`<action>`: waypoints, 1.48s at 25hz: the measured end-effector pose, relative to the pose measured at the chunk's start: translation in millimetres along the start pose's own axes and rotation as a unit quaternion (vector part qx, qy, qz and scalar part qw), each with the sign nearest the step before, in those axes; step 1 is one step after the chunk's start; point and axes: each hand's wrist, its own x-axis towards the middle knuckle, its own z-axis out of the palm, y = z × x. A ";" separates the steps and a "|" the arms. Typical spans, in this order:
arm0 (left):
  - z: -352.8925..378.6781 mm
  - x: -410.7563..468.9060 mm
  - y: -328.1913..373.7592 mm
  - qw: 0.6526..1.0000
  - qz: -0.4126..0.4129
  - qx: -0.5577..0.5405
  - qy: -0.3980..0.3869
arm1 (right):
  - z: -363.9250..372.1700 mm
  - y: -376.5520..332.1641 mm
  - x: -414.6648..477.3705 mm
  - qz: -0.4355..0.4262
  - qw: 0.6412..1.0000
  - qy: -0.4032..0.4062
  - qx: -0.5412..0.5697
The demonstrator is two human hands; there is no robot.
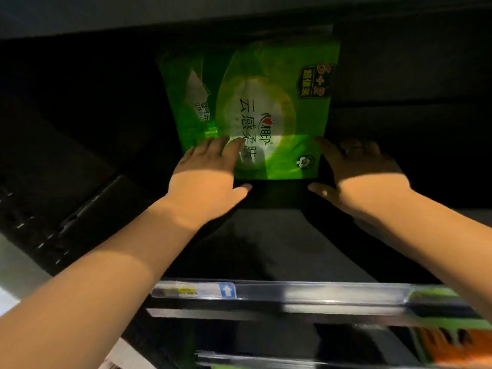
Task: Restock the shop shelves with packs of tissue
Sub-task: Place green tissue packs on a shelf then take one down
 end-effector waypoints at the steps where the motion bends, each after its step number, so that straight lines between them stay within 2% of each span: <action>1: -6.8 -11.7 5.9 1.000 0.003 -0.017 0.002 | -9.6 -1.5 -16.4 0.013 1.000 0.000 0.020; 5: -23.4 -51.1 34.2 0.994 0.051 -0.087 -0.039 | -42.7 -5.7 -80.9 0.054 0.997 -0.046 0.025; 7: -25.6 -71.5 51.5 0.986 0.084 -0.132 -0.054 | -57.7 -9.6 -117.7 0.045 0.998 -0.005 0.050; 10: -31.9 -110.6 80.3 0.975 0.173 -0.141 -0.012 | -66.3 -2.6 -180.1 0.048 0.986 0.107 0.118; 12: -31.9 -134.5 103.8 0.959 0.237 -0.158 0.005 | -64.9 10.3 -223.2 0.071 0.983 0.119 0.120; 14: -25.9 -151.9 132.7 0.939 0.295 -0.175 0.009 | -62.5 24.7 -264.8 0.088 0.986 0.092 0.109; 18: -11.6 -177.1 191.1 0.911 0.359 -0.202 -0.018 | -44.0 58.8 -332.1 0.123 0.987 0.038 0.095; 24: 38.4 -213.2 331.2 0.891 0.380 -0.223 -0.107 | 12.4 138.3 -434.9 0.221 0.968 -0.066 0.098; 30: 104.9 -252.7 466.3 0.861 0.378 -0.253 -0.229 | 84.9 203.3 -546.6 0.330 0.918 -0.171 0.141; 33: 131.2 -262.8 508.8 0.829 0.397 -0.245 -0.308 | 110.0 224.9 -587.8 0.385 0.884 -0.222 0.143; 37: 174.2 -268.8 558.7 0.785 0.433 -0.234 -0.376 | 141.4 244.8 -627.9 0.469 0.828 -0.272 0.144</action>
